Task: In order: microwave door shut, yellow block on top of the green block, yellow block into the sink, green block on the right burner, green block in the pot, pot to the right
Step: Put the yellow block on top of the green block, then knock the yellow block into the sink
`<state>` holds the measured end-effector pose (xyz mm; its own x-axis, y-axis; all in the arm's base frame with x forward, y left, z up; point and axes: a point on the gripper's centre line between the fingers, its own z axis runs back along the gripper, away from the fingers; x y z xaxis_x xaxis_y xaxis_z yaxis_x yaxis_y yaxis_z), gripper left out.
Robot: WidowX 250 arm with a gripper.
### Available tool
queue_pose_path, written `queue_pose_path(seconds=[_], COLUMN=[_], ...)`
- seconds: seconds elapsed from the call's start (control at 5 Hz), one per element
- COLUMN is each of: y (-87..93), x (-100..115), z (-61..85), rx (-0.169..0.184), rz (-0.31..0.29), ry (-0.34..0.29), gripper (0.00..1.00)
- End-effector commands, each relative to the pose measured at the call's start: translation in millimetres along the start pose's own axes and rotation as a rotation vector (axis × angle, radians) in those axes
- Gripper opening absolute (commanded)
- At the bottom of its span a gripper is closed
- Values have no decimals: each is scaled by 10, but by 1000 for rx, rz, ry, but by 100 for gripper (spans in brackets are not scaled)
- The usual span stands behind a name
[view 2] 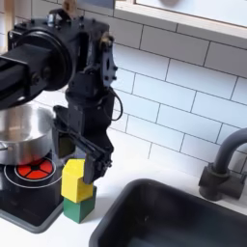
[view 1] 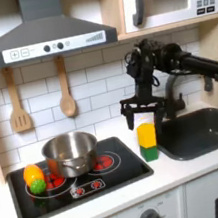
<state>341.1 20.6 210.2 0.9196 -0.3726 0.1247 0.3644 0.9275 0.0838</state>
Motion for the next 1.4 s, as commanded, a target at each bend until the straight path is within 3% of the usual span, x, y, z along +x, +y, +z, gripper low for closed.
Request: queue_pose_path(seconds=[0.0,0.8,1.2], y=[40,359,469], x=[31,-198,-346], z=[181,195,44], rx=[-19,67,63], rz=[30,241,319], ry=[-35,33,93], gripper=[100,100,100])
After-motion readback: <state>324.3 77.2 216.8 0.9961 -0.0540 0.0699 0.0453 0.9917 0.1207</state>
